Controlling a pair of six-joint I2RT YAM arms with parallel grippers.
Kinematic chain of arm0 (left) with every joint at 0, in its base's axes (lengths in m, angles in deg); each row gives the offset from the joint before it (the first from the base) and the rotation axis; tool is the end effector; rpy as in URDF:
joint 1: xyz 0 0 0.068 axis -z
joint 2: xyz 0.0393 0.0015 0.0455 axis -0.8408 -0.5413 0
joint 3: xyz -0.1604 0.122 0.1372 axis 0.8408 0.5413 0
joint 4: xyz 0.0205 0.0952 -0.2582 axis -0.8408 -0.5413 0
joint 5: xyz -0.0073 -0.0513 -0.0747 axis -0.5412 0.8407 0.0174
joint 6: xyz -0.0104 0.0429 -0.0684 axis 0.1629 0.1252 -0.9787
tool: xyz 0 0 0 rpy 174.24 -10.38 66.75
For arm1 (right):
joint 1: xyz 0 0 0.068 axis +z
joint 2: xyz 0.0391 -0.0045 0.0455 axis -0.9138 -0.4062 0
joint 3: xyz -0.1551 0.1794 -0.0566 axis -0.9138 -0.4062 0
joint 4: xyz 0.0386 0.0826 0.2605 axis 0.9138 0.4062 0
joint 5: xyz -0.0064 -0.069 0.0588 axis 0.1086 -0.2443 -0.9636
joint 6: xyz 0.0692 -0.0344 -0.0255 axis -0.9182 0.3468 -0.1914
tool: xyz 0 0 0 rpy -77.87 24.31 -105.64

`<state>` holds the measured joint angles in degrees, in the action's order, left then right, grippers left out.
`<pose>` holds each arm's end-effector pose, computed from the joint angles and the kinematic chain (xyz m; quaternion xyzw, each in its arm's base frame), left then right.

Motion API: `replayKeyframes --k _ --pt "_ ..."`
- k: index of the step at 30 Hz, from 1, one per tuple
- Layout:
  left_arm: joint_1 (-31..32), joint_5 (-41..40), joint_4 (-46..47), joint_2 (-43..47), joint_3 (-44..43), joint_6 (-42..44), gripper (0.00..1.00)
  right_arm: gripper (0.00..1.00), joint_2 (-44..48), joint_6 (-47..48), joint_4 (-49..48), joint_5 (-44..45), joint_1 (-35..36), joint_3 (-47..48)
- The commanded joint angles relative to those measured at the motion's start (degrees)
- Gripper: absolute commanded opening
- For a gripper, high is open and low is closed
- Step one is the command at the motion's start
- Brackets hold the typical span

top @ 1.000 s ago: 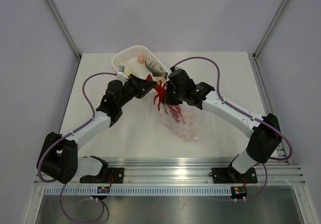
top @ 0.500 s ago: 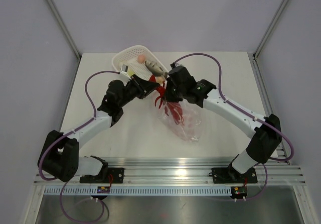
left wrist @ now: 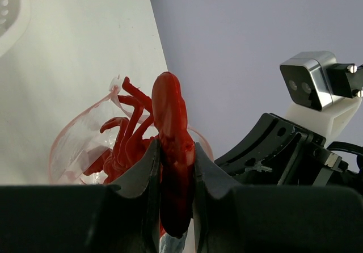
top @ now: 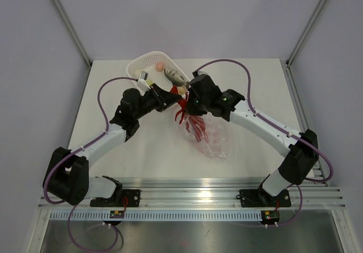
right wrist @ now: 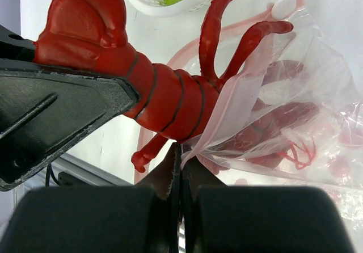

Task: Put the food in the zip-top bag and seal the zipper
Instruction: Place the fake lobster in the zipper food storage bag.

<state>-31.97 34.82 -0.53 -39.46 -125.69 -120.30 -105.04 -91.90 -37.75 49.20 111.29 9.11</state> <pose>0.3070 -0.1754 0.2412 -0.1126 0.7279 -0.5681 0.3670 0.2828 0.2767 0.2821 -0.0434 0.9142 0.2360 0.3265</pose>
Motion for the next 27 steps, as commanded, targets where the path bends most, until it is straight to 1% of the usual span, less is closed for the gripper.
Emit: replayKeyframes --k 1,7,10,13,15,18,21,23,27 --pt "0.58 10.12 0.33 1.73 -3.87 1.54 0.0 0.0 -0.27 1.9 -1.18 5.97 -1.22 2.57" --pt "0.5 13.03 3.13 0.93 -0.53 0.4 0.0 0.0 -0.27 3.74 1.01 8.95 -1.4 6.17" --pt "0.06 12.86 2.7 2.16 0.0 0.92 0.0 0.0 -0.54 3.75 2.51 10.01 -2.45 5.3" --pt "-0.73 10.58 1.99 5.14 1.23 1.1 0.0 0.0 -0.19 2.34 2.6 9.57 -3.94 2.67" --pt "-0.91 7.77 -0.81 8.03 1.49 2.59 0.0 0.0 0.17 1.38 2.16 9.49 -4.47 1.0" --pt "-0.91 5.39 -2.31 10.33 1.76 3.91 0.0 0.0 0.34 0.58 2.16 9.31 -5.17 0.11" --pt "-0.91 6.87 -2.14 9.72 0.97 3.74 0.0 0.0 0.08 0.4 1.2 8.52 -5.18 -0.5" --pt "-0.91 7.75 0.13 8.93 1.84 2.25 0.0 0.0 -0.27 0.32 1.19 8.17 -5.26 -0.16" --pt "-0.91 8.11 1.56 7.88 2.37 1.54 0.0 0.0 -0.1 0.05 0.23 6.68 -5.26 -0.24"
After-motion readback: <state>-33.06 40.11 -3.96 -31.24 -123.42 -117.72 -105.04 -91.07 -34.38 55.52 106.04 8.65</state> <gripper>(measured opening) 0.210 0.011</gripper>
